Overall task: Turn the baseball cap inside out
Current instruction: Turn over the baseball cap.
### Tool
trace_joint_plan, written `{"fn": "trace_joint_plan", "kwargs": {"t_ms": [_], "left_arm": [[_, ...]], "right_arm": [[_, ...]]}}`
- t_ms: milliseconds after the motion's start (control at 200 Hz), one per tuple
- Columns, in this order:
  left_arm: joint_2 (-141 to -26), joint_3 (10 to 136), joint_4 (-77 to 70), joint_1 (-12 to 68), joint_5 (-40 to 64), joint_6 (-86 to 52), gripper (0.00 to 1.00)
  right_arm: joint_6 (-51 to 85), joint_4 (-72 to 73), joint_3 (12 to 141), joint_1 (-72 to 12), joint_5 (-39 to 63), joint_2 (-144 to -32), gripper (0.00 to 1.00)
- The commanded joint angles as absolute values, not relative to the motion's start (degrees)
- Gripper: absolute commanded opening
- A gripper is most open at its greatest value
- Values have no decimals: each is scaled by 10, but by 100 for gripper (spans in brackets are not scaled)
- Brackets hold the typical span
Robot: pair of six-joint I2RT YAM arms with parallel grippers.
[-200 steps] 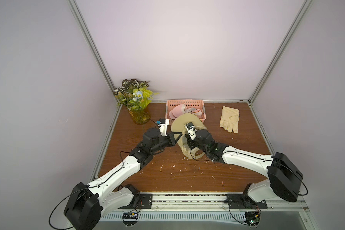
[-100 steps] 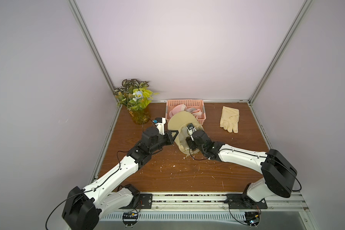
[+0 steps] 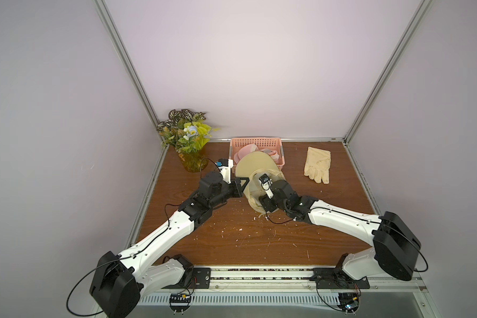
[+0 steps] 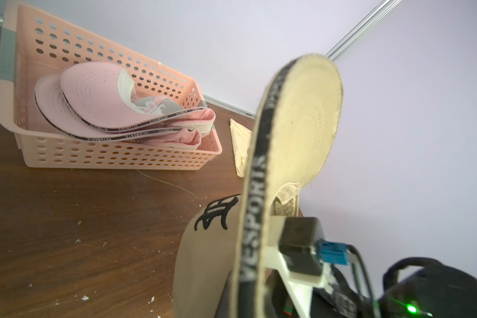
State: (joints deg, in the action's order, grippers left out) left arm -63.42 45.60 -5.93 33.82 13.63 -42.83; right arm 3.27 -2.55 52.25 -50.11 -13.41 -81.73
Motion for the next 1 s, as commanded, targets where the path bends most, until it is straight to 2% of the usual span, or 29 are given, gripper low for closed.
{"fn": "trace_joint_plan", "kwargs": {"t_ms": [0, 145, 335, 741, 861, 926, 996], "left_arm": [[-642, 481, -65, 342, 120, -411, 0], [-652, 484, -63, 342, 120, -420, 0], [-660, 496, -56, 343, 104, -454, 0], [-669, 512, -69, 343, 129, -497, 0], [-670, 509, -74, 342, 134, -502, 0], [-671, 509, -74, 342, 134, -503, 0], [-672, 509, -76, 342, 133, -499, 0]], "right_arm": [[21, -17, 515, -501, -93, -762, 78], [3, -4, 495, -501, -69, -710, 75], [-48, -20, 472, -505, 37, -685, 70], [-76, -22, 486, -524, -8, -757, 67], [-78, -16, 493, -525, -41, -772, 57], [-78, -14, 495, -525, -45, -776, 45], [-80, -19, 494, -525, -40, -778, 24]]}}
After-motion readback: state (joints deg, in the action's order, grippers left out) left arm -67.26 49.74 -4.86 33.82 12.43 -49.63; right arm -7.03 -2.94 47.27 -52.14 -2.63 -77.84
